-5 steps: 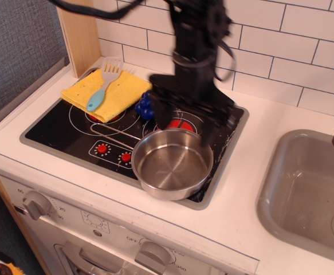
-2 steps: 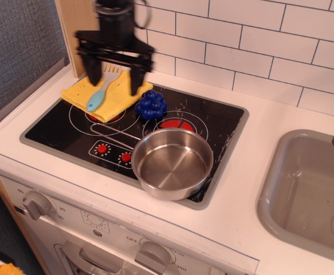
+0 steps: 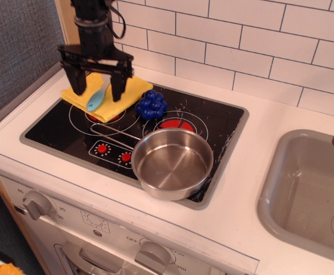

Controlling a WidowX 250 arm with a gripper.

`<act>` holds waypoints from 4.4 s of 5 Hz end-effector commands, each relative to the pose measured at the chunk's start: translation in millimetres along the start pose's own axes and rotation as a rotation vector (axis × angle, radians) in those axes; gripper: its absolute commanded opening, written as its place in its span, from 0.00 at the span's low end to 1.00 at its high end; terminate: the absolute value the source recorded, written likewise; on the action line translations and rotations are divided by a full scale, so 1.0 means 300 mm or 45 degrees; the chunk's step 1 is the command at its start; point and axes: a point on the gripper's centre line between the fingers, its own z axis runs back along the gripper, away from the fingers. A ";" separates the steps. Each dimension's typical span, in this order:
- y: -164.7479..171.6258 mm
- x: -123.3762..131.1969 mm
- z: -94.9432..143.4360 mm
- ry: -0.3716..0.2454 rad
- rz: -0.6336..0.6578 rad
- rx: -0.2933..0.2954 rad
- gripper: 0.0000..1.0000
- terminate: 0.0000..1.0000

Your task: Move the spatula to the right side of the stove.

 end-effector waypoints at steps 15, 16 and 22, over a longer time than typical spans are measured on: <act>-0.525 -0.026 0.012 0.026 -0.433 -0.075 1.00 0.00; -0.525 -0.030 0.028 0.016 -0.426 -0.077 1.00 0.00; -0.496 -0.112 0.154 -0.121 -0.406 -0.097 1.00 1.00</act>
